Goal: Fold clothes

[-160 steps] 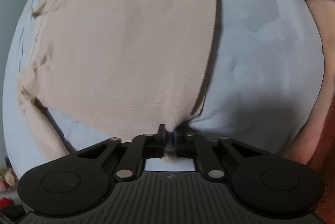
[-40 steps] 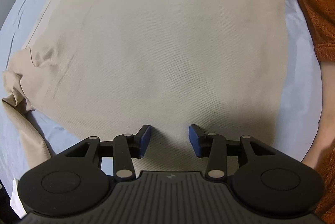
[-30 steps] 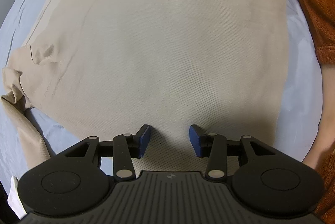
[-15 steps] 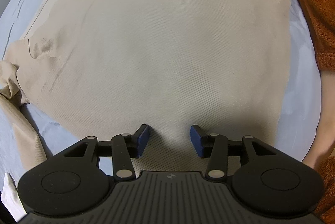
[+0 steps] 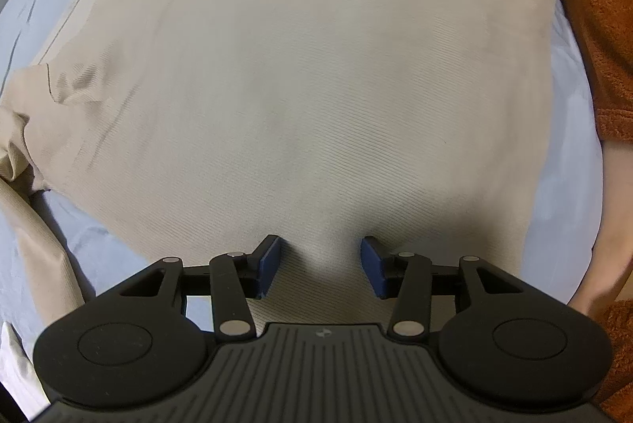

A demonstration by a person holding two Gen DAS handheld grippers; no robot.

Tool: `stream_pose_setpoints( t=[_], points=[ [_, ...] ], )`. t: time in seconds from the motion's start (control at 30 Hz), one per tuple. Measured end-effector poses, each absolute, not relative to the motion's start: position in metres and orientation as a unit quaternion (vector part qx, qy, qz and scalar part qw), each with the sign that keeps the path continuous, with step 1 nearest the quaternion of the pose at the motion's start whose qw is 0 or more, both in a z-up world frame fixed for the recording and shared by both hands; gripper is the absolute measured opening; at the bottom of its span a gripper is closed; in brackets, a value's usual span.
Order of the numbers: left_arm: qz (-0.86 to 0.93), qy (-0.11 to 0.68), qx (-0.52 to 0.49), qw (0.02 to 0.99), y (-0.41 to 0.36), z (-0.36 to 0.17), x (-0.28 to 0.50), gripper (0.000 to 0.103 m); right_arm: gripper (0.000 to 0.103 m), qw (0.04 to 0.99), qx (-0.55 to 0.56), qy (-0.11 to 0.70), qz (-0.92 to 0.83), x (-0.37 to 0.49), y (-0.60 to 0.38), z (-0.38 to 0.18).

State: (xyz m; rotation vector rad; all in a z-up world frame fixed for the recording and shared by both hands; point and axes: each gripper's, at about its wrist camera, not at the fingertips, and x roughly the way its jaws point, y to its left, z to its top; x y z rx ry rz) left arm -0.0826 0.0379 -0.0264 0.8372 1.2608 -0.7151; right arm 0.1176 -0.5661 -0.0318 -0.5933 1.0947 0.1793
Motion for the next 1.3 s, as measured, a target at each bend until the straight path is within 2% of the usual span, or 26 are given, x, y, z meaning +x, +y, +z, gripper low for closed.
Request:
stream_pose_setpoints(
  t=[0.07,0.17,0.27,0.37,0.43,0.47,0.5,0.53,0.83,1.0,1.3],
  points=[
    [-0.318,0.559,0.372,0.670,0.039,-0.026,-0.087,0.044,0.013,0.804,-0.292,0.507,0.108,0.116,-0.557,-0.030],
    [-0.318,0.558,0.371,0.671,0.040,-0.025,-0.091,0.044,0.018,0.796,-0.310,0.492,0.168,0.093,-0.538,-0.027],
    [-0.316,0.557,0.369,0.673,0.042,-0.025,-0.097,0.044,0.029,0.780,-0.336,0.485,0.207,0.080,-0.525,-0.038],
    [-0.313,0.555,0.371,0.676,0.043,-0.025,-0.105,0.044,0.030,0.767,-0.366,0.488,0.198,0.075,-0.515,-0.050],
    [-0.312,0.552,0.372,0.678,0.044,-0.025,-0.110,0.045,0.029,0.764,-0.371,0.494,0.187,0.076,-0.514,-0.060],
    [-0.311,0.552,0.372,0.679,0.044,-0.025,-0.112,0.045,0.026,0.765,-0.364,0.497,0.186,0.077,-0.514,-0.061],
    [-0.310,0.551,0.371,0.680,0.045,-0.025,-0.114,0.045,0.008,0.767,-0.358,0.499,0.186,0.078,-0.515,-0.062],
    [-0.309,0.551,0.370,0.681,0.046,-0.025,-0.116,0.045,0.004,0.769,-0.351,0.501,0.185,0.078,-0.516,-0.063],
    [-0.307,0.547,0.371,0.685,0.050,-0.023,-0.137,0.045,0.004,0.774,-0.338,0.498,0.195,0.061,-0.523,-0.017],
    [-0.302,0.540,0.367,0.695,0.055,-0.023,-0.152,0.046,0.003,0.742,-0.345,0.523,0.239,0.023,-0.506,0.004],
    [-0.289,0.522,0.372,0.711,0.070,-0.012,-0.186,0.047,0.005,0.697,-0.364,0.575,0.227,0.013,-0.495,-0.045]
  ],
)
